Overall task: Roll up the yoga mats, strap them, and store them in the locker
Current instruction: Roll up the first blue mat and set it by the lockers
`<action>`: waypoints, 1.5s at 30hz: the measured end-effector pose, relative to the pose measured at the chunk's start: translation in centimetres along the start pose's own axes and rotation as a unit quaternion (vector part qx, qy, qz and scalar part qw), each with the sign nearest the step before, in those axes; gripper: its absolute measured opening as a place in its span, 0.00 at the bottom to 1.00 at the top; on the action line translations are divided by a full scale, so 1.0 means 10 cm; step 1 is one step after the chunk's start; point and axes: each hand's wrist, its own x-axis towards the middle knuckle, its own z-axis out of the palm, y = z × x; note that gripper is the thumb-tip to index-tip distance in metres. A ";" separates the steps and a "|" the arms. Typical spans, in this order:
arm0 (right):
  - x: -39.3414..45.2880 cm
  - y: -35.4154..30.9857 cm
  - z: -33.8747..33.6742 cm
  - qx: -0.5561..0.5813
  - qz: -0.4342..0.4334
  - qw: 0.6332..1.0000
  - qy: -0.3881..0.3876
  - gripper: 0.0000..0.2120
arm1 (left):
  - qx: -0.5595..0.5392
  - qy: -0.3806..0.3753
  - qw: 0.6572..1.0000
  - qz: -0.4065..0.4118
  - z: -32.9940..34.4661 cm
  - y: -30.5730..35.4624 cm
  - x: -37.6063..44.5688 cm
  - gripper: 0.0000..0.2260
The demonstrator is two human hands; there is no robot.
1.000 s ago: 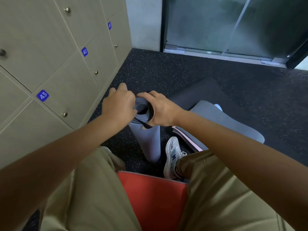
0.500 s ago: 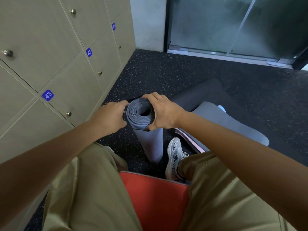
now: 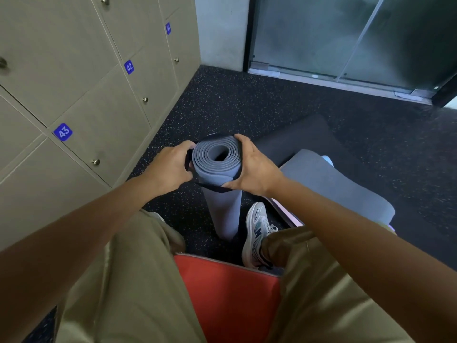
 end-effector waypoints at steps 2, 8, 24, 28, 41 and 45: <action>0.00 0.01 0.01 0.014 0.018 1.000 0.004 0.61 | -0.012 0.002 1.000 0.005 0.00 -0.01 0.00 0.30; 0.07 0.02 0.05 0.038 0.039 0.999 0.004 0.61 | -0.027 0.005 1.000 -0.001 0.02 -0.15 0.07 0.29; 0.02 0.28 -0.41 0.007 0.048 0.998 0.032 0.37 | -0.020 -0.043 0.999 0.004 -0.07 -0.09 0.08 0.29; -0.04 0.26 -0.52 -0.058 0.050 0.996 -0.050 0.53 | -0.020 -0.050 0.999 -0.002 -0.07 -0.06 0.09 0.30; -0.03 0.25 -0.59 -0.204 0.052 0.977 -0.018 0.34 | 0.019 -0.059 0.998 0.005 -0.06 0.02 0.09 0.29; -0.03 0.30 -0.48 -0.256 0.055 0.965 0.008 0.40 | 0.025 -0.060 0.998 0.021 -0.03 0.06 0.15 0.31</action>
